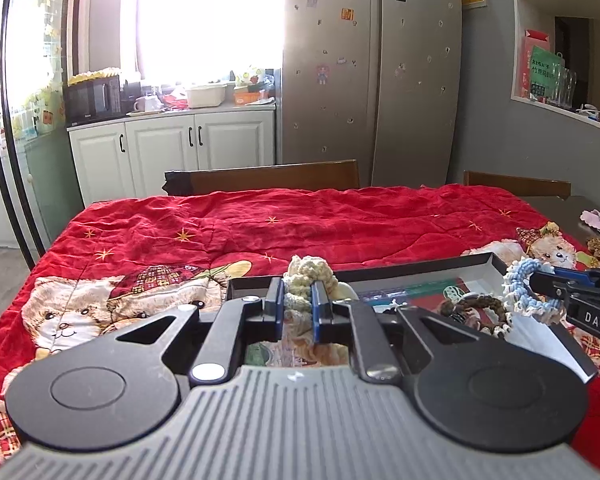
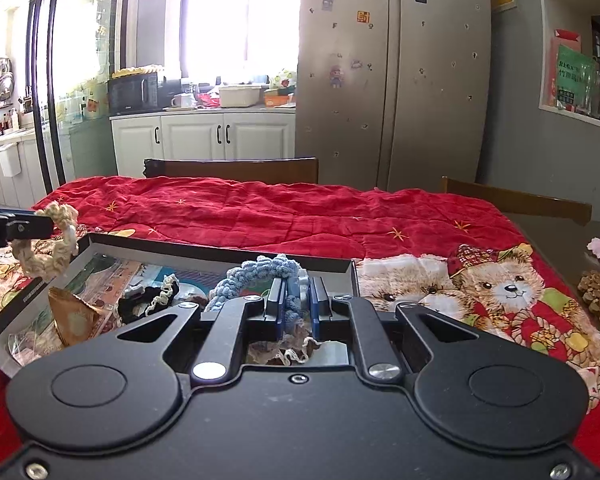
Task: Organize objects
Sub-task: 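Lift both scrunchies and carry them over the black box with both grippers, then lower both held scrunchies down into the black box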
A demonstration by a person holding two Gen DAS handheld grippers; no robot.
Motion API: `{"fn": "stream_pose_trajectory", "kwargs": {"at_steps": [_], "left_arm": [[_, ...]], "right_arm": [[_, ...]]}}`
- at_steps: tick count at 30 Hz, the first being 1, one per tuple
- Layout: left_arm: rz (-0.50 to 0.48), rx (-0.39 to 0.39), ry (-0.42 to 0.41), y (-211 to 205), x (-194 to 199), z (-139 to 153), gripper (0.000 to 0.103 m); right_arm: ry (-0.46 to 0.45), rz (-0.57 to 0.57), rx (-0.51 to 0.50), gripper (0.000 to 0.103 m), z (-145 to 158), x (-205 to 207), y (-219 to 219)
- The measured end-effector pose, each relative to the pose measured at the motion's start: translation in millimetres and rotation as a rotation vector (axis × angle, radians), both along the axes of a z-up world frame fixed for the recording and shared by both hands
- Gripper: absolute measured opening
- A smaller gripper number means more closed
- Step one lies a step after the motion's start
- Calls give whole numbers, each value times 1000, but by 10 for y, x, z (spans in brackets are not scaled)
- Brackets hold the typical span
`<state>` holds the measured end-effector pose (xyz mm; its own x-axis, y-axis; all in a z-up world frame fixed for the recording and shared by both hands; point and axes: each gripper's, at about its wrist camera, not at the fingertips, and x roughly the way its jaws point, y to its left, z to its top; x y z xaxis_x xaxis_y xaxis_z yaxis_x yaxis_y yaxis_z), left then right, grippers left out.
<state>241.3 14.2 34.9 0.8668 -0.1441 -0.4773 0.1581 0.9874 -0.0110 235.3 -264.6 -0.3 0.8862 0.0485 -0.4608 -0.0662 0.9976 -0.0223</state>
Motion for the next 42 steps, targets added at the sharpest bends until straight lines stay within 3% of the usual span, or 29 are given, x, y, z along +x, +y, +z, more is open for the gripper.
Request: {"fn": "stream_pose_trajectory", "kwargs": {"at_steps": [13,42], "left_arm": [[30,-24,7,-19,265,-177,16],[-10,-2,53,-115,438,-383,16]], "right_arm": [[13,-13,53,12,-134,253,34],[70,-52,40,12,-364,406,38]]}}
